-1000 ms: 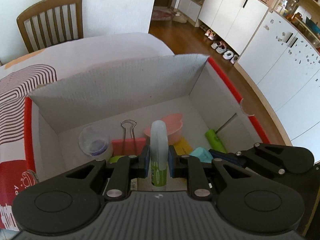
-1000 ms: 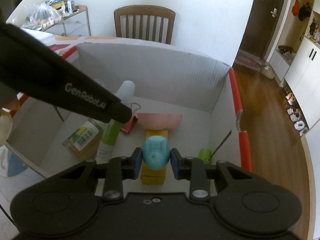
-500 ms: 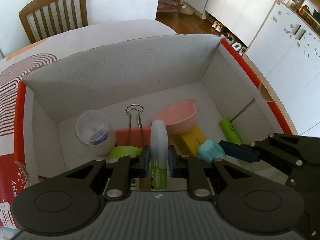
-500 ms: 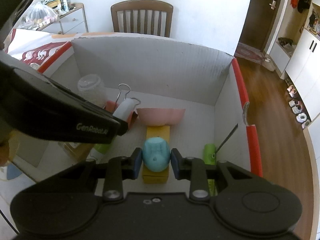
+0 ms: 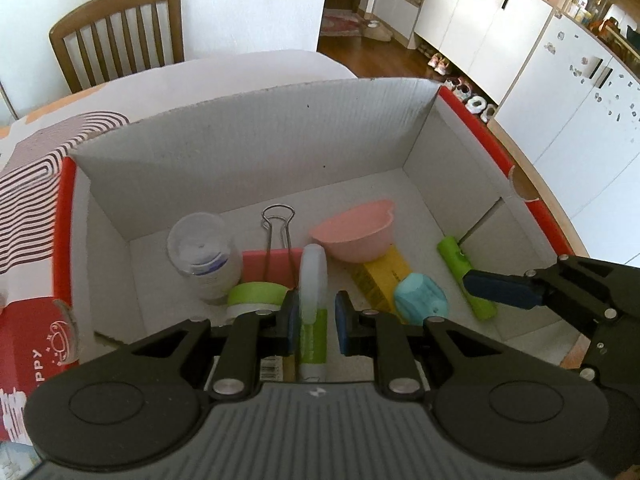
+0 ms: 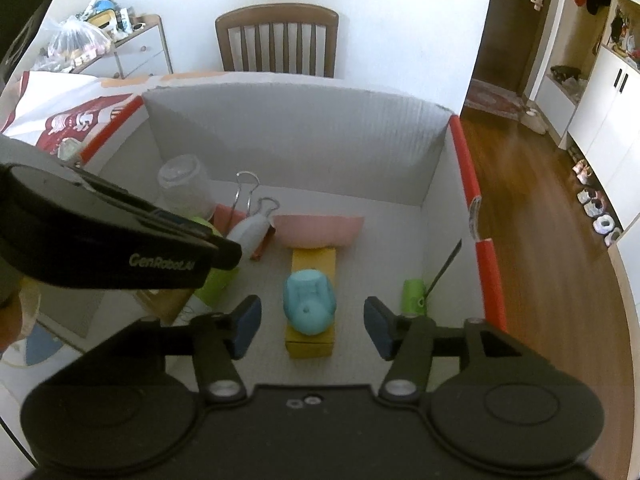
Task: Organize rigid objects
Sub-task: 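Open the right gripper releasing the teal toy while the left gripper lowers the glue pen, then open the left gripper releasing the white glue pen into the shoebox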
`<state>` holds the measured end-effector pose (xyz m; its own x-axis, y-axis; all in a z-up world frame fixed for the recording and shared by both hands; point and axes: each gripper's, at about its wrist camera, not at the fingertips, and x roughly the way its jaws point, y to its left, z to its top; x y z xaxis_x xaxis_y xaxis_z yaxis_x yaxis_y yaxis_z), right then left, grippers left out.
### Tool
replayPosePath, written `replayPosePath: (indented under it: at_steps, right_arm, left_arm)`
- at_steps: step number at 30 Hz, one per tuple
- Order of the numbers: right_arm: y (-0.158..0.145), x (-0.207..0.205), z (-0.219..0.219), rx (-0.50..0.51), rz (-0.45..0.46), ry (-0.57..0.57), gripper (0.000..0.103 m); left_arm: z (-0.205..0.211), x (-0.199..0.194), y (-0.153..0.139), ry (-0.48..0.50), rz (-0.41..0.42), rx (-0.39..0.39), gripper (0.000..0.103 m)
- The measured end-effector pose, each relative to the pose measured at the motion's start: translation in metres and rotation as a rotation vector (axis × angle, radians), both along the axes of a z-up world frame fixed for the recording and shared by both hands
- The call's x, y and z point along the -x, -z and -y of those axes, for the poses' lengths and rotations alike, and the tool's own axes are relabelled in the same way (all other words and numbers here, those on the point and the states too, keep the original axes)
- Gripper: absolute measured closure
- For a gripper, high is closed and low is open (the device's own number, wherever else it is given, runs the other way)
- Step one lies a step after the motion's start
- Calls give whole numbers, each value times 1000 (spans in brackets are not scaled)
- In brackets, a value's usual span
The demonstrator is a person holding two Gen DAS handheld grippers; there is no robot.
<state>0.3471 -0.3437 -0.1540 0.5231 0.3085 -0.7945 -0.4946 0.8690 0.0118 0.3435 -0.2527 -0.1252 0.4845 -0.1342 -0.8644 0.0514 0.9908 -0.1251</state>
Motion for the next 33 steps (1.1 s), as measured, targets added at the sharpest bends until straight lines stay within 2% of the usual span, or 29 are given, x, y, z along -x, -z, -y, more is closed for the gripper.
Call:
replayPosePath:
  at_steps: [6,25,33]
  right_arm:
    - [-12,9,4,-18,19,-3,40]
    - [-61,43,0,-128,110,-46,32]
    - [-73,56,-14,-178,118,-70,26]
  left_arm:
    - [-4,13,-16,-11,40,-8,85]
    - [-29,73,-73,-79,179,22,85]
    - [-50,106,-89,-112,256,-11,85]
